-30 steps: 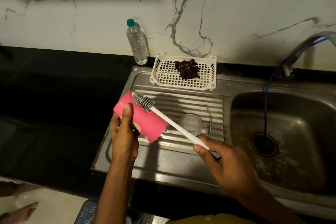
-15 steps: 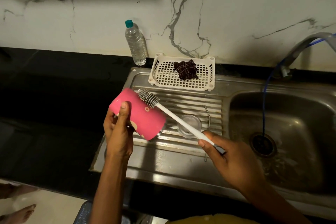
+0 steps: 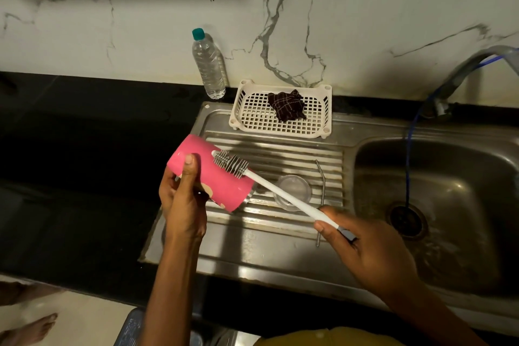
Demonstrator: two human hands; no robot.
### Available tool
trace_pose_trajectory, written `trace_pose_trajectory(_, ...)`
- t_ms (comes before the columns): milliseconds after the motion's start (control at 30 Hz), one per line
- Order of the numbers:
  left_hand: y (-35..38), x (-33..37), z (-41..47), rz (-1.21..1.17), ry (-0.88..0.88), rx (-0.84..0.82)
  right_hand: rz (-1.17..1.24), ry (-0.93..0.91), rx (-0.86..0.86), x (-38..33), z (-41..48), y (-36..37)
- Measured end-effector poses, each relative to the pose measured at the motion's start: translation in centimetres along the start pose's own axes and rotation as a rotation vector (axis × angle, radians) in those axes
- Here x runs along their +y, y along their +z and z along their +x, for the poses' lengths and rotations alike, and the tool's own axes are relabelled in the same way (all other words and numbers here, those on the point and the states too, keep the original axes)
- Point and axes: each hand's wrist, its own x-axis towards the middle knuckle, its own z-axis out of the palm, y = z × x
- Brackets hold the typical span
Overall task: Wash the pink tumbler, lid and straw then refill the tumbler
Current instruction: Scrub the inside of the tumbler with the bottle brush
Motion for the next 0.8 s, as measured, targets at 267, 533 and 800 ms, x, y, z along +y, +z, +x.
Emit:
trace_pose_trajectory(267, -0.6, -0.1, 0.1, 0.003, 0.016, 0.003, -0.023, 0.010, 0.017, 0.0, 0.4, 0.9)
trace_pose_trajectory(533, -0.4, -0.2, -0.5, -0.040, 0.009, -0.064, -0.033, 0.056, -0.049, 1.0, -0.8, -0.1)
trace_pose_trajectory(800, 0.3, -0.5, -0.7, -0.092, 0.003, 0.004, -0.089, 0.108, -0.087, 1.1, -2.9, -0.3)
